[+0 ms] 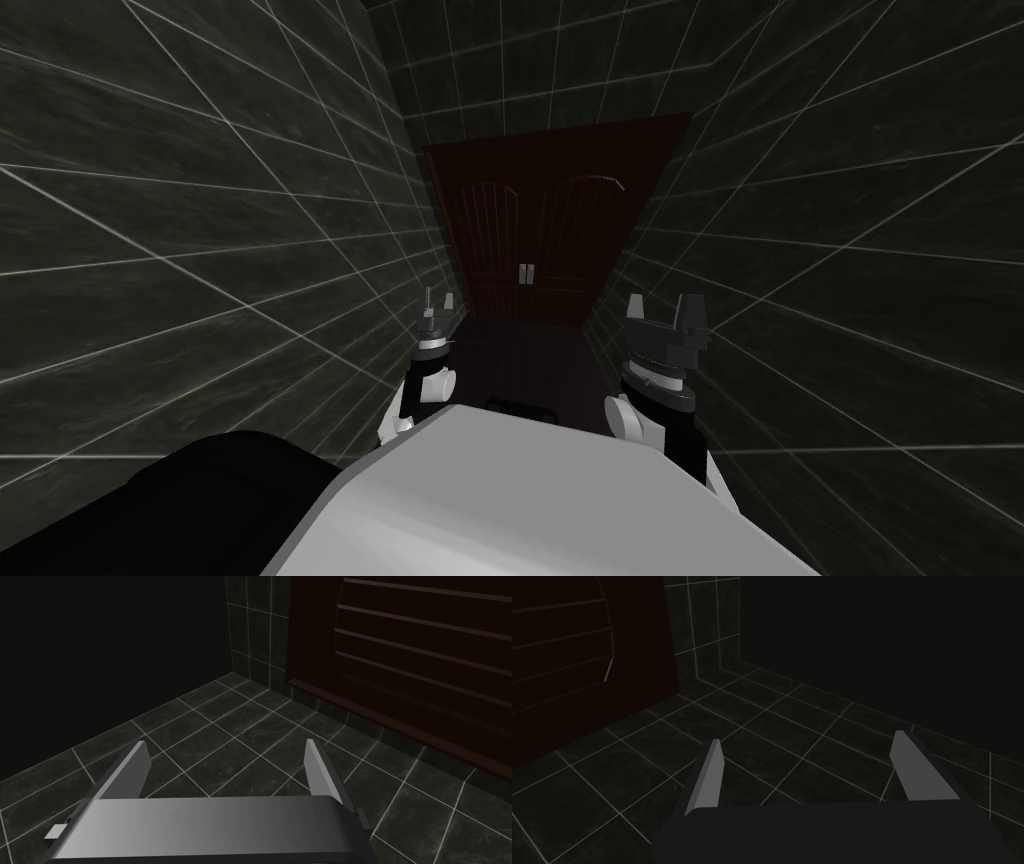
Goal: Pull the door open
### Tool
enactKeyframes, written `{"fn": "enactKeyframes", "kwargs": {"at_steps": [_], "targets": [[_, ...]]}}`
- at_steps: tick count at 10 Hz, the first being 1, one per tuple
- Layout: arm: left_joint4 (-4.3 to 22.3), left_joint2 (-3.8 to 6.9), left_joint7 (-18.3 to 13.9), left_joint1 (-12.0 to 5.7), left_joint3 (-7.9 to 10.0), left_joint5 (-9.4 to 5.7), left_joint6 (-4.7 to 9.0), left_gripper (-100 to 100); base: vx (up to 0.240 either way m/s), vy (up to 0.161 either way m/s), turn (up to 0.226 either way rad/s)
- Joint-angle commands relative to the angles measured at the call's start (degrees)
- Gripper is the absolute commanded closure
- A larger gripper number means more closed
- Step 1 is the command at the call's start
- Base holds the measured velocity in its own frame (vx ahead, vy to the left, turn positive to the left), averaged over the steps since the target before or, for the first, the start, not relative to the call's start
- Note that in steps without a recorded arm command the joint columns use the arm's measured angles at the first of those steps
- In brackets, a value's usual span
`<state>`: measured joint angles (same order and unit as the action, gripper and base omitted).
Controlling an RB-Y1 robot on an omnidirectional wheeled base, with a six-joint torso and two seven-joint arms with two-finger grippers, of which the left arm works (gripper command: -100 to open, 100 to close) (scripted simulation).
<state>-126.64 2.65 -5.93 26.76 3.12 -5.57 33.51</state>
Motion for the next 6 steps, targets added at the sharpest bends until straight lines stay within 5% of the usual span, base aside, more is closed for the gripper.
{"fn": "enactKeyframes", "kwargs": {"at_steps": [1, 6], "targets": [[1.9, 0.36, 0.0, -1.02, 0.06, 0.05, -0.41, -100, 0.079, -0.022, -0.015], [7.6, 1.27, 0.1, -4.09, 0.25, 0.19, -1.65, -100, 0.154, -0.032, -0.014]]}}
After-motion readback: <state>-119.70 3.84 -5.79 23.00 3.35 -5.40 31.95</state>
